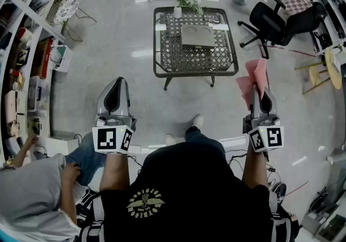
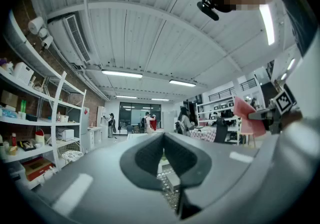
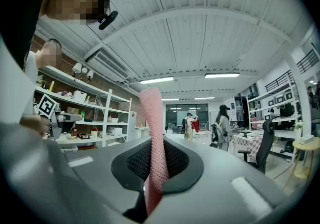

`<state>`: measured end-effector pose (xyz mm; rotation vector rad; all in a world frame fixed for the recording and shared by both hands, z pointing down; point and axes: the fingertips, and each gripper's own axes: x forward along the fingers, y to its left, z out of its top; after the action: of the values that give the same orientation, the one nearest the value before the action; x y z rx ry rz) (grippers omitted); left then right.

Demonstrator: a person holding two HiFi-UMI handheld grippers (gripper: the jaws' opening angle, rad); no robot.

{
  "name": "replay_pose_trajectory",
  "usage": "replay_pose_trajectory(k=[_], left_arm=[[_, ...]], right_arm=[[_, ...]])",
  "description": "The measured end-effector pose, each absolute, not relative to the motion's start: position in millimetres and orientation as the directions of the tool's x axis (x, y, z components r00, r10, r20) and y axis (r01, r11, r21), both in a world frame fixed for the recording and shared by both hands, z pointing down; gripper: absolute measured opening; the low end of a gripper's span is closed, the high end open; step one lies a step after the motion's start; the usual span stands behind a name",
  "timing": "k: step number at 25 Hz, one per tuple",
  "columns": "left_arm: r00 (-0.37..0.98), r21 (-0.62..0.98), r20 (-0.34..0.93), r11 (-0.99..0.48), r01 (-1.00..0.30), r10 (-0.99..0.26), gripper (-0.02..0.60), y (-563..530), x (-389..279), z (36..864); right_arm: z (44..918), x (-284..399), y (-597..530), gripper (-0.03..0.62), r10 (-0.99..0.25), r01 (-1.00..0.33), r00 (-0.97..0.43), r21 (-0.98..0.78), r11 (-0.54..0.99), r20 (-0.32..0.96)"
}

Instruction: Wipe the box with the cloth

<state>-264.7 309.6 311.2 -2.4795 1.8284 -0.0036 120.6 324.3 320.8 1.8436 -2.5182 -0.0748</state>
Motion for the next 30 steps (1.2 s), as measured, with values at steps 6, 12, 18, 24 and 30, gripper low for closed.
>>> replay_pose_trajectory(k=[6,12,18,24,30], left_arm=[[0.319,-0.040,-0.014,-0.318,-0.947,-0.948,0.000,280.7,-242.9,321.1],[0.338,-0.047,0.003,-0.337,-0.940,-0.941,0.000,246.5,-209.8,325.1],[0.323,-0.046,-0.001,-0.322,-0.946,-0.947,0.000,204.5,-169.7,321.8],[0.276,-0.068,-0.009,-0.274,-0.959,-0.961,0.000,180.8,-127.6,312.5],[0.212,-0.100,-0.013,-0.210,-0.973,-0.977,0.000,174.4,-105.3,305.9]], right_arm=[[328.4,138.2,302.1,0.017,-0.955,-0.955,-0.296,0.024,0.296,0.002],[327.7,165.1,266.1,0.017,-0.956,-0.955,-0.294,0.028,0.294,-0.004],[331.2,205.7,220.5,0.017,-0.947,-0.947,-0.322,0.019,0.322,-0.009],[332.4,254.0,181.3,0.017,-0.932,-0.933,-0.361,-0.005,0.361,-0.021],[334.5,284.7,151.5,0.017,-0.912,-0.912,-0.407,-0.029,0.408,-0.044]])
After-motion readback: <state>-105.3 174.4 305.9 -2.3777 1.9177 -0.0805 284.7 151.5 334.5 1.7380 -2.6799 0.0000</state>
